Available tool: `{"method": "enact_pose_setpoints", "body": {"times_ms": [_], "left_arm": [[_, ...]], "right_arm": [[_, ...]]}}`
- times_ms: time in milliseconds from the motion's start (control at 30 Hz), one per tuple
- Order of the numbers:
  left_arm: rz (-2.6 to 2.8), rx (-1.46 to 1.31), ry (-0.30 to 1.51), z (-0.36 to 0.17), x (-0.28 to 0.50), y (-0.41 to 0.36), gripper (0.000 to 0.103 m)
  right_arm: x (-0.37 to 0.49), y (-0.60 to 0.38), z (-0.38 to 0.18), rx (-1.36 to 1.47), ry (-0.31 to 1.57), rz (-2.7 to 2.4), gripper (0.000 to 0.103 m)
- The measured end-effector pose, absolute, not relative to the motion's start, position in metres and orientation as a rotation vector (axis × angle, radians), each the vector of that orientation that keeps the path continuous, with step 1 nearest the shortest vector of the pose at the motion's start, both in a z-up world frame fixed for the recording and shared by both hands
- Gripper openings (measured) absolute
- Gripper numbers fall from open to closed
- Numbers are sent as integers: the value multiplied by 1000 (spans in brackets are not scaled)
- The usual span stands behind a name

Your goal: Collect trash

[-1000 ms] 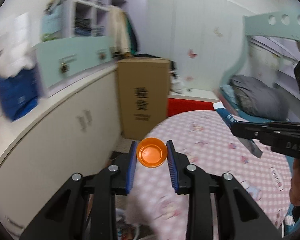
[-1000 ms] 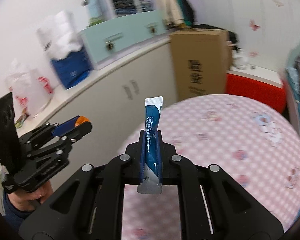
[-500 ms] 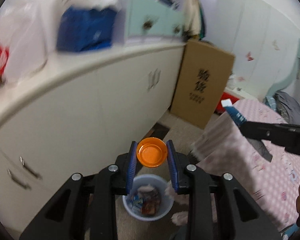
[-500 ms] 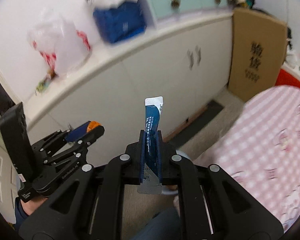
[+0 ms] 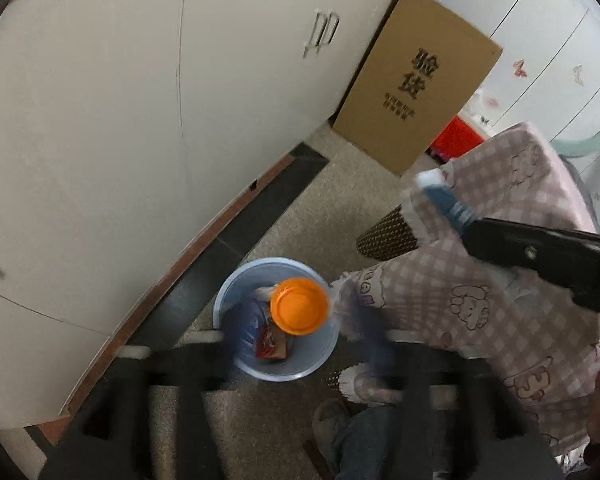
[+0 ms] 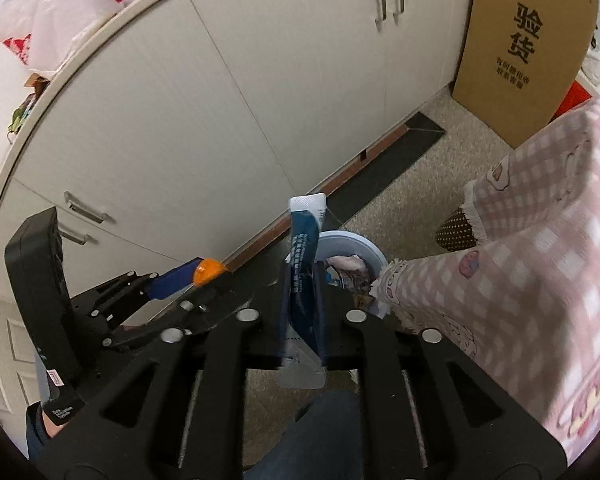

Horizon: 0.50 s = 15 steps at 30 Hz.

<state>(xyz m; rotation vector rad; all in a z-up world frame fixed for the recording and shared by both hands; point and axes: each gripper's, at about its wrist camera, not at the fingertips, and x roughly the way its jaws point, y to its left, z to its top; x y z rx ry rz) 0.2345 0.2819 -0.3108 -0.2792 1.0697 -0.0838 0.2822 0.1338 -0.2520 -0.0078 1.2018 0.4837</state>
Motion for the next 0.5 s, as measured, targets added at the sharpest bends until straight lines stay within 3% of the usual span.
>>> {"method": "enact_pose_setpoints", "body": {"times_ms": [33, 100, 200, 500], "left_arm": [[-66, -290, 1071, -312, 235, 286, 88], [-31, -313, 1094, -314, 239, 294, 88], [51, -322, 1135, -313, 240, 304, 88], [87, -272, 1010, -245, 208, 290, 88]], "right_arm": [[281, 130, -251, 2, 1191, 477, 79], [278, 127, -243, 16, 1163, 488, 82], [275, 120, -231, 32, 1125, 484, 97], [254, 78, -169, 180, 1013, 554, 97]]}}
